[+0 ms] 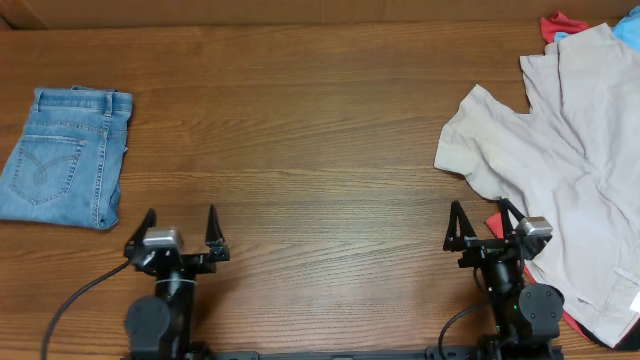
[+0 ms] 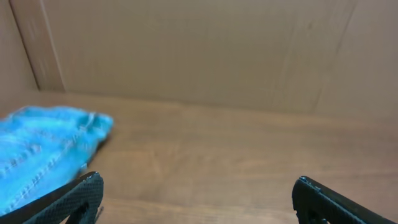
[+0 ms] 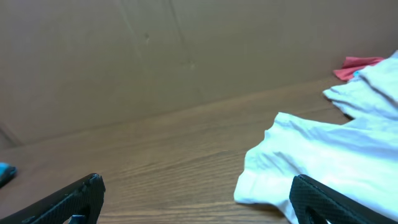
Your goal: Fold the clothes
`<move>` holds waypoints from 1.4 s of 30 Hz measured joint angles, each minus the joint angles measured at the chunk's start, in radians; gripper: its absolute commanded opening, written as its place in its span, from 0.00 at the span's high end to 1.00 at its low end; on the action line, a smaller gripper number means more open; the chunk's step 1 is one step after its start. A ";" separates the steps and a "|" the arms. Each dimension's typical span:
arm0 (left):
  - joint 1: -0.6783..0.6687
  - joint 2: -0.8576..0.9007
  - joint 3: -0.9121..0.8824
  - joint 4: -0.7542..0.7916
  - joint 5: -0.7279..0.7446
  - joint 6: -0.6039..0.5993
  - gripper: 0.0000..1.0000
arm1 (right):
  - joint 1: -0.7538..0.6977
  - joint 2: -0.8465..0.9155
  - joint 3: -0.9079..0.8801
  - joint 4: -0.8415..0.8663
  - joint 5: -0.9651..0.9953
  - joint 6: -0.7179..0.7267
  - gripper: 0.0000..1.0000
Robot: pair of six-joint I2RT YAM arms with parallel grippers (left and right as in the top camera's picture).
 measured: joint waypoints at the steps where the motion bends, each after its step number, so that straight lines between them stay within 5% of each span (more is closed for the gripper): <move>1: 0.000 0.012 0.047 -0.026 0.000 -0.002 0.00 | 0.000 0.009 0.021 -0.010 0.010 0.003 0.00; 10: 0.000 0.269 0.448 -0.251 0.000 -0.002 0.00 | 0.000 0.292 0.345 -0.129 0.045 0.006 0.00; 23: 0.000 0.769 0.731 -0.554 0.000 -0.002 0.00 | 0.000 1.155 0.938 -0.588 0.049 -0.035 0.00; 39: 0.000 0.934 0.732 -0.560 0.000 -0.002 0.00 | 0.000 1.695 0.964 -0.462 0.132 -0.089 0.00; 42: 0.000 0.941 0.732 -0.560 0.000 -0.002 0.00 | 0.000 1.742 0.964 -0.454 0.167 -0.101 0.11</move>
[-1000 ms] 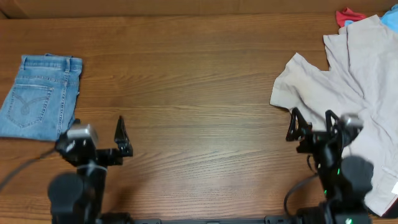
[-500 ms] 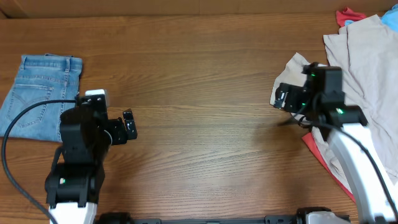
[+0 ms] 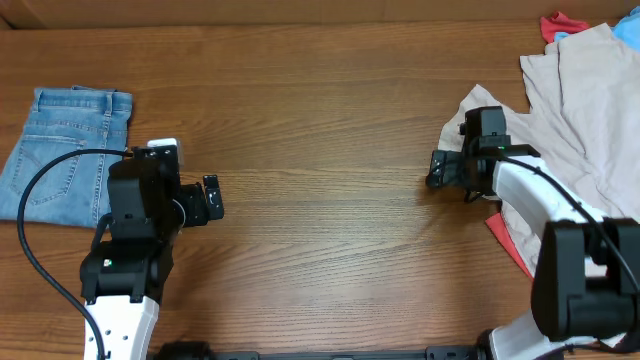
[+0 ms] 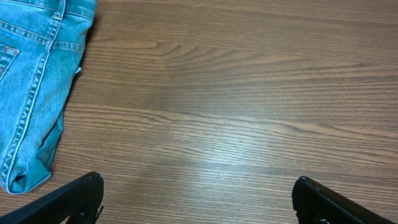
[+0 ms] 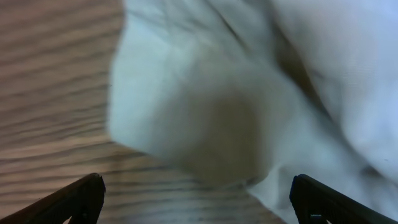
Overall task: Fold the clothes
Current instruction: 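Reach the right gripper to the beige shorts on the pile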
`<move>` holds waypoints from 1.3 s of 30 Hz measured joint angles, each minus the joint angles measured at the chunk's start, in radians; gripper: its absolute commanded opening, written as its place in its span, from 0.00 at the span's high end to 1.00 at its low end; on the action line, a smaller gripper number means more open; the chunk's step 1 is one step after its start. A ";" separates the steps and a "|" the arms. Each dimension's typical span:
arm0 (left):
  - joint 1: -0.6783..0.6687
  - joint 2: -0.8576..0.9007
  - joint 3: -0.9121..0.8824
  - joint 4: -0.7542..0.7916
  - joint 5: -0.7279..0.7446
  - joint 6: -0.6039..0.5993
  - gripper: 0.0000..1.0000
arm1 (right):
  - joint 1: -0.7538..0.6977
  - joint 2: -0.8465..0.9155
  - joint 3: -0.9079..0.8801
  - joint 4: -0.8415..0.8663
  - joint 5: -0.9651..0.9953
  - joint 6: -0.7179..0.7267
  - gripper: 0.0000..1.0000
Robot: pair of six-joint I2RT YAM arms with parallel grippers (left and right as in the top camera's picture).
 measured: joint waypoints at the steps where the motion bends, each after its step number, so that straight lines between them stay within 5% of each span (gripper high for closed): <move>1: 0.000 0.002 0.000 0.000 0.000 0.000 0.00 | 0.000 0.013 0.000 0.003 0.011 -0.006 0.18; 5: 0.000 0.003 0.000 0.000 0.000 0.000 0.00 | 0.000 0.045 0.000 0.020 0.035 -0.014 0.82; 6: 0.000 0.003 0.000 0.000 0.000 0.000 0.00 | 0.000 0.045 0.000 0.027 0.041 -0.014 0.95; 7: 0.000 0.003 0.000 0.000 0.000 0.000 0.00 | 0.000 0.045 0.000 0.034 0.044 -0.015 0.96; 16: 0.000 0.003 0.000 0.000 0.000 0.000 0.00 | 0.000 0.026 0.065 -0.036 0.050 -0.016 0.96; 24: 0.000 0.003 0.000 0.007 0.000 0.000 0.00 | 0.061 -0.095 0.369 -0.144 -0.042 -0.016 0.96; 34: 0.000 0.003 0.000 0.018 0.000 0.000 0.00 | 0.319 -0.107 0.487 0.153 -0.044 -0.016 0.95; 36: 0.000 0.003 0.000 0.019 0.000 0.000 0.00 | 0.349 -0.106 0.487 0.176 -0.046 -0.013 0.65; 39: 0.000 0.003 0.000 0.028 0.000 0.000 0.00 | 0.373 -0.100 0.492 0.170 -0.053 -0.011 0.38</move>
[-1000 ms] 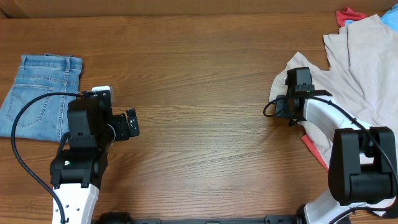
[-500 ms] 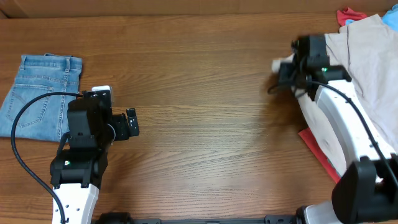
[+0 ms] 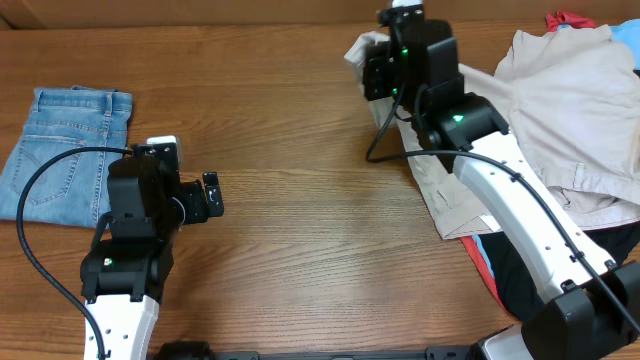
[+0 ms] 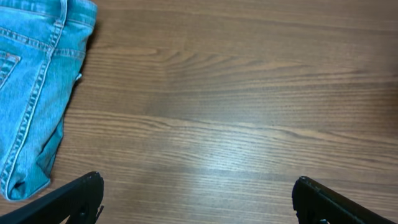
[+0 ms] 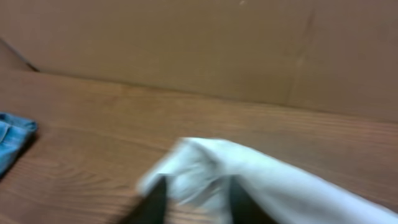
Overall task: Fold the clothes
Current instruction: 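Reach the right gripper to the beige shorts on the pile, then grasp the beige shorts with the right gripper and drag them left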
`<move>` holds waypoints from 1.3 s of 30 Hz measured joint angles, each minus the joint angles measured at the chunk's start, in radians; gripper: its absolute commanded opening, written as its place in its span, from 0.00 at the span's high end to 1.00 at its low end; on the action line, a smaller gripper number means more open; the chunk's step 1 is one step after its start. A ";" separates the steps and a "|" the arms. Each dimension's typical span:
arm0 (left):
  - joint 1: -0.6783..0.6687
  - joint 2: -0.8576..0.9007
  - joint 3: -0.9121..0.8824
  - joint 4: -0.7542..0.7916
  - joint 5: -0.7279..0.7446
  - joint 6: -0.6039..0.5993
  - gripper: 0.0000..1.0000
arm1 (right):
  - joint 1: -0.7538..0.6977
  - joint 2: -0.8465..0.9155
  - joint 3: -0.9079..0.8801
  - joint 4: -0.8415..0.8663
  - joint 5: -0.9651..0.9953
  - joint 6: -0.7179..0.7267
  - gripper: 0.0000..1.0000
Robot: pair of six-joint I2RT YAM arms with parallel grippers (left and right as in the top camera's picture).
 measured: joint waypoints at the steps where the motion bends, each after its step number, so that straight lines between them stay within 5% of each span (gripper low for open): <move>1: 0.000 0.000 0.000 0.005 0.000 0.000 0.00 | 0.002 0.001 0.002 -0.015 0.002 0.001 0.28; 2: 0.000 0.000 0.000 0.014 0.000 0.000 0.00 | 0.000 0.001 0.003 -0.046 0.013 -0.011 0.14; 6: 0.000 0.001 0.000 0.052 0.003 0.000 0.00 | -0.026 0.001 0.005 -0.138 0.097 0.010 0.00; 14: -0.034 0.006 0.001 0.119 0.063 0.000 0.00 | -0.229 -0.070 0.005 -0.418 0.227 0.164 0.00; 22: -0.291 0.136 0.005 0.181 0.099 -0.084 0.00 | -0.482 -0.124 0.012 -0.661 0.196 0.249 0.00; 32: -0.630 0.468 0.012 0.558 0.196 -0.218 0.00 | -0.726 -0.124 0.013 -0.729 0.101 0.270 0.00; 39: -0.674 0.565 0.013 0.563 0.202 -0.240 0.00 | -0.745 -0.124 -0.007 -0.758 -0.029 0.163 0.00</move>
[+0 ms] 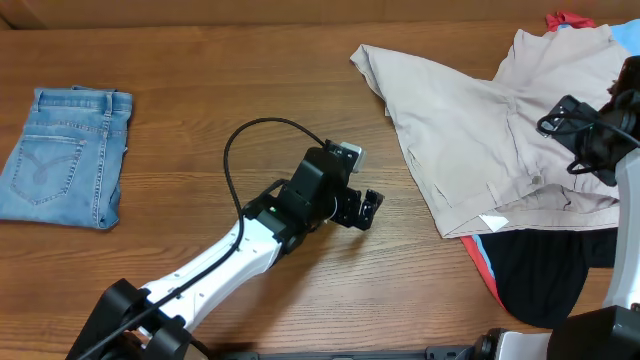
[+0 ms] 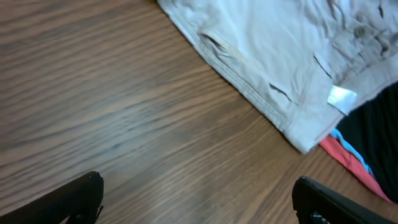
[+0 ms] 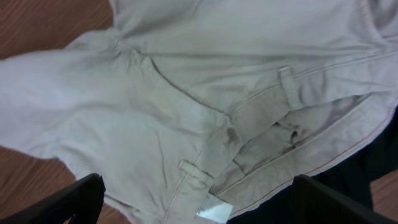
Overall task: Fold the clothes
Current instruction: 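Grasp the beige shorts with the right gripper and drag them left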
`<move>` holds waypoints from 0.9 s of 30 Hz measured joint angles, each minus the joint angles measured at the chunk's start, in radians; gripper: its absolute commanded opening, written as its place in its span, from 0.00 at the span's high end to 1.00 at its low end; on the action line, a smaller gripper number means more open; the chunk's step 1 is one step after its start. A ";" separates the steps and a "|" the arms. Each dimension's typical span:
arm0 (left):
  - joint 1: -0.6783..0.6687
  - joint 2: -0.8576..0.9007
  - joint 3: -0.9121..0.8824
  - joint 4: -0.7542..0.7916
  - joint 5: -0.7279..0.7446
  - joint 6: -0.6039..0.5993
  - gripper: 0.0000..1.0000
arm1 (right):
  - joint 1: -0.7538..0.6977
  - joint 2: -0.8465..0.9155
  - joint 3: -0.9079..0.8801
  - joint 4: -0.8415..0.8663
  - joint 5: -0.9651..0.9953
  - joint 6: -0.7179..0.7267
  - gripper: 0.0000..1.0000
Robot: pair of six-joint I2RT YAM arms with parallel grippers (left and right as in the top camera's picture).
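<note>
Beige trousers (image 1: 470,130) lie spread over the right half of the table, one leg end reaching the back centre. Their waistband and a white label (image 3: 214,210) show in the right wrist view. My right gripper (image 1: 572,140) hovers open above the waist, nothing between its fingers (image 3: 87,194). The left gripper (image 1: 366,210) stands open over bare wood just left of the trousers' near edge (image 2: 273,93), apart from the cloth. Folded blue jeans (image 1: 65,155) rest at the far left.
A black garment (image 1: 530,275) and a red one (image 1: 482,255) lie under the trousers at the front right. More red cloth (image 1: 565,20) peeks out at the back right corner. The wooden table (image 1: 230,100) is bordered by a cardboard wall at the back.
The right gripper has let go of the trouser leg at the back centre and now hangs open over the waist at the right. The left arm has moved from beside the jeans to the trousers' near edge.
Both grippers stood open at the front edge, the beige trousers crumpled at the right. Then the left was near the jeans, the right at the trousers' left corner. Then the right held that corner at the back centre. Now the trousers lie spread, both grippers open.
</note>
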 measured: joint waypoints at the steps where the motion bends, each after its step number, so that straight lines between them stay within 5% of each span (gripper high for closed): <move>1: 0.014 -0.004 0.000 -0.008 -0.001 -0.001 0.00 | 0.002 0.000 -0.011 -0.001 -0.014 -0.011 0.00; 11: 0.265 -0.108 0.001 -0.103 -0.010 -0.002 0.00 | 0.146 0.030 -0.326 0.042 -0.185 -0.069 0.00; 20: 0.464 -0.165 0.002 -0.161 -0.011 -0.002 0.00 | 0.299 0.030 -0.555 0.222 -0.230 0.043 0.02; 27: 0.502 -0.192 0.002 -0.197 -0.011 -0.005 0.00 | 0.336 0.030 -0.660 0.386 -0.230 0.088 0.30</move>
